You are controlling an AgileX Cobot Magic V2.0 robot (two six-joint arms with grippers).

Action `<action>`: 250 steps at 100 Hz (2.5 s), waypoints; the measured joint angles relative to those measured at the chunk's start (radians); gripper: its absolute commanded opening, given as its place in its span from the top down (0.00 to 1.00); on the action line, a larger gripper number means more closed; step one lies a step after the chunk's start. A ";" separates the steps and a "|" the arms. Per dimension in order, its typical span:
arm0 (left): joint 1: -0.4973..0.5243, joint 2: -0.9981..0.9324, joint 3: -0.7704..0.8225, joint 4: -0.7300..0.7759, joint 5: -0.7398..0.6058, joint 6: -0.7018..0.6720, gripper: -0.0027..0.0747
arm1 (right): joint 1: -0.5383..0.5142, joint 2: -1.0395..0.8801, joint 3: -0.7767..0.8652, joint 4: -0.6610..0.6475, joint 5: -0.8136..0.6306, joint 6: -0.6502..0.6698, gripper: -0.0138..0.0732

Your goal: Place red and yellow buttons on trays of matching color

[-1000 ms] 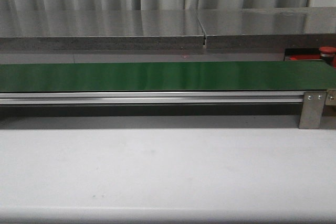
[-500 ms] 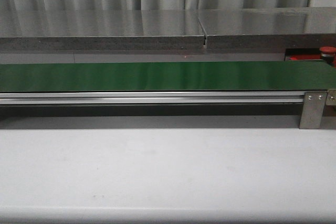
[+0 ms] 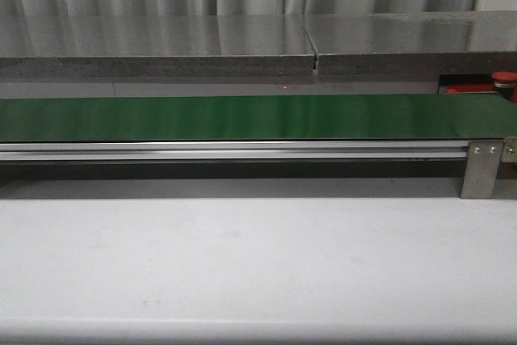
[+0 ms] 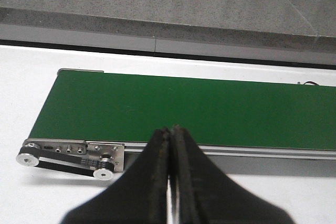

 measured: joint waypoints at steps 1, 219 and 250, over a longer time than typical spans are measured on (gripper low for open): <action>0.000 0.000 0.000 0.000 0.000 0.000 0.99 | 0.000 0.000 0.000 0.000 0.000 0.000 0.98; 0.000 0.000 0.005 0.000 -0.002 0.000 0.99 | 0.202 -0.123 0.418 -0.430 -0.521 0.563 0.98; -0.008 -0.045 0.076 0.090 -0.104 -0.034 0.99 | 0.202 -0.123 0.418 -0.430 -0.521 0.563 0.98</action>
